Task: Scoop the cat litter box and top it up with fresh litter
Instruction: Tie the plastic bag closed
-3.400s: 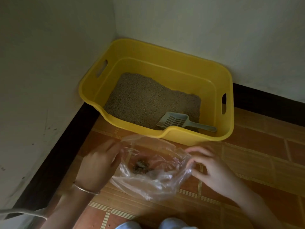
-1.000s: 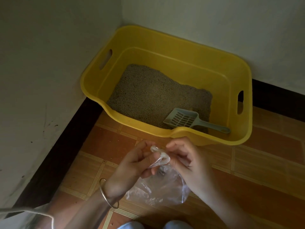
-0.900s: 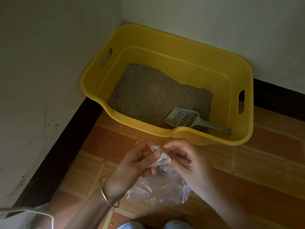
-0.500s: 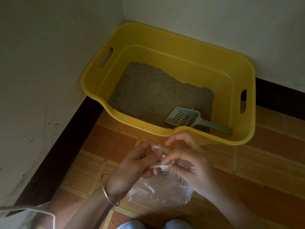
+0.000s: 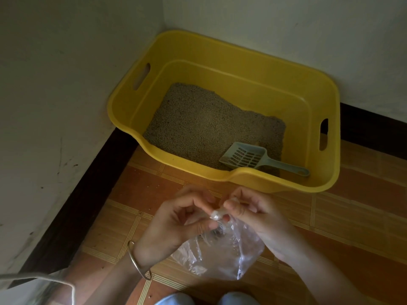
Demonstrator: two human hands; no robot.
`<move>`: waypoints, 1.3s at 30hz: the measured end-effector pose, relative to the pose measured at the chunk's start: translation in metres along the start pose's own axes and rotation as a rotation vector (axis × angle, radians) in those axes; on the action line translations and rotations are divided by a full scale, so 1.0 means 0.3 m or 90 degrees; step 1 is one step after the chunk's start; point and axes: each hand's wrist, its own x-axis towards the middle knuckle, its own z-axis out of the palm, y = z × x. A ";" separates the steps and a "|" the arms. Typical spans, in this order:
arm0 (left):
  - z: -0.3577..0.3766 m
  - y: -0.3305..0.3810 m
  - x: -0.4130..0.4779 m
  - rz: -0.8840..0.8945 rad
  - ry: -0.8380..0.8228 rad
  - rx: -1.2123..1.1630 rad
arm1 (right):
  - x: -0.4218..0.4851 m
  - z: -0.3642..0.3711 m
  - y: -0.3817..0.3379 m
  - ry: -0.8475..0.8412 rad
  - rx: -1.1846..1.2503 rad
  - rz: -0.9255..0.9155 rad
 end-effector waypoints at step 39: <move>-0.008 0.038 0.011 -0.175 0.088 -0.031 | -0.009 0.014 0.046 0.220 -0.448 -0.419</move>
